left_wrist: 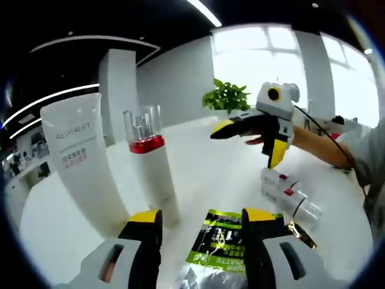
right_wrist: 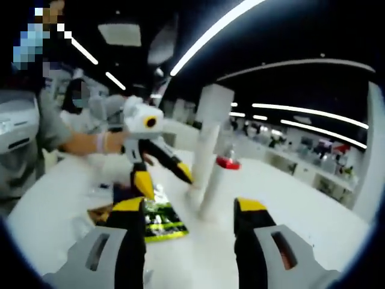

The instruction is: Arrange the skincare products in the storage area until every visible bottle or jar stands upright without overlapping.

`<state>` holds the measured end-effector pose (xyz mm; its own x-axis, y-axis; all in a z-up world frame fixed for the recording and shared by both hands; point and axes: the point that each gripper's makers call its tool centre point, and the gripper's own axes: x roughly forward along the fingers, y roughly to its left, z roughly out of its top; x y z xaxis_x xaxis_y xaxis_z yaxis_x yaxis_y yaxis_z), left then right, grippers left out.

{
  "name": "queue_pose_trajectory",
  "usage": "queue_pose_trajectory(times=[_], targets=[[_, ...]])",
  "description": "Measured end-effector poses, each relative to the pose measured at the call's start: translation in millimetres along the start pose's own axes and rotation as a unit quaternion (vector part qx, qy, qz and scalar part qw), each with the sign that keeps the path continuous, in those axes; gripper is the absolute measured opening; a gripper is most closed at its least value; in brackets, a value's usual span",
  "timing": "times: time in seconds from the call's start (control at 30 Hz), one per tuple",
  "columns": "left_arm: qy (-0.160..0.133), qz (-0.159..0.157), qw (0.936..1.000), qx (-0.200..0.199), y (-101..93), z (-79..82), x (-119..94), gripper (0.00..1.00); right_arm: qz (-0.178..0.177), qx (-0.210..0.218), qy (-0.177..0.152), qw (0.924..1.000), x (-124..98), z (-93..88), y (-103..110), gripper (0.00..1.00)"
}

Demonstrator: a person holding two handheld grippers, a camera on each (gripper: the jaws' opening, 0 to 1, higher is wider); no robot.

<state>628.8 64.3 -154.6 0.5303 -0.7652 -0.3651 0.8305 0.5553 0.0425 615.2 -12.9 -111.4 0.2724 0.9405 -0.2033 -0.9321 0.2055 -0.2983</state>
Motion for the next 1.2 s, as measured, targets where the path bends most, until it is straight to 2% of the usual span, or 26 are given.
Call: queue_pose_trajectory(times=[0.13, 0.23, 0.3, 0.37, 0.43, 0.5, 0.57, 0.63, 0.7, 0.77, 0.83, 0.9, 0.93, 1.03, 1.1, 1.2], targets=[[-0.003, 0.002, 0.9998, 0.019, -11.3, 6.2, -10.8, 0.62, 0.026, -0.051, 0.022, 0.9981, -8.8, 10.6, 26.7, 0.58], [-0.018, -0.015, 0.9997, -0.005, -21.9, 7.3, -16.9, 0.67, 0.027, -0.052, 0.040, 0.9975, -6.5, 15.2, 36.9, 0.50], [-0.028, -0.020, 0.9990, -0.029, -25.3, 5.8, -19.9, 0.68, 0.064, -0.057, 0.046, 0.9953, -4.0, 18.5, 54.6, 0.47], [-0.033, -0.019, 0.9987, -0.034, -24.9, 3.2, -22.9, 0.68, 0.107, -0.060, 0.071, 0.9899, 0.1, 15.7, 75.8, 0.51], [-0.031, -0.020, 0.9989, -0.029, -24.6, -0.7, -24.7, 0.67, 0.138, -0.086, 0.110, 0.9805, 3.6, 6.9, 91.4, 0.55], [-0.024, -0.016, 0.9994, -0.018, -22.4, -5.4, -25.7, 0.67, 0.172, -0.117, 0.151, 0.9664, 5.5, -3.6, 106.9, 0.53], [-0.024, -0.011, 0.9995, -0.018, -19.7, -8.7, -27.4, 0.67, 0.187, -0.139, 0.191, 0.9534, 7.6, -13.1, 114.1, 0.51], [-0.025, -0.013, 0.9993, -0.023, -19.5, -11.0, -30.1, 0.67, 0.181, -0.140, 0.217, 0.9490, 11.2, -18.3, 114.8, 0.52], [-0.029, -0.021, 0.9989, -0.029, -21.7, -11.9, -34.0, 0.67, 0.187, -0.141, 0.240, 0.9420, 14.2, -25.6, 117.5, 0.46], [-0.036, -0.027, 0.9984, -0.033, -23.7, -11.3, -37.5, 0.67, 0.192, -0.141, 0.232, 0.9431, 20.4, -26.3, 124.2, 0.39], [-0.041, -0.027, 0.9981, -0.037, -23.4, -10.9, -40.5, 0.67, 0.216, -0.170, 0.266, 0.9240, 14.7, -35.3, 129.5, 0.34], [-0.041, -0.021, 0.9983, -0.036, -21.0, -11.6, -42.0, 0.67, 0.232, -0.180, 0.298, 0.9083, 9.5, -42.7, 135.0, 0.34], [-0.041, -0.016, 0.9983, -0.037, -19.1, -12.3, -42.9, 0.67, 0.236, -0.183, 0.309, 0.9028, 8.1, -44.4, 136.0, 0.35], [-0.044, -0.018, 0.9979, -0.044, -18.0, -12.0, -45.0, 0.66, 0.235, -0.187, 0.328, 0.8954, 9.9, -46.8, 135.6, 0.30], [-0.050, -0.022, 0.9972, -0.051, -18.7, -10.5, -46.0, 0.66, 0.232, -0.182, 0.337, 0.8939, 12.1, -49.1, 135.4, 0.26], [-0.056, -0.033, 0.9959, -0.063, -22.2, -8.9, -46.8, 0.65, 0.228, -0.183, 0.354, 0.8886, 15.7, -53.8, 135.6, 0.26]])
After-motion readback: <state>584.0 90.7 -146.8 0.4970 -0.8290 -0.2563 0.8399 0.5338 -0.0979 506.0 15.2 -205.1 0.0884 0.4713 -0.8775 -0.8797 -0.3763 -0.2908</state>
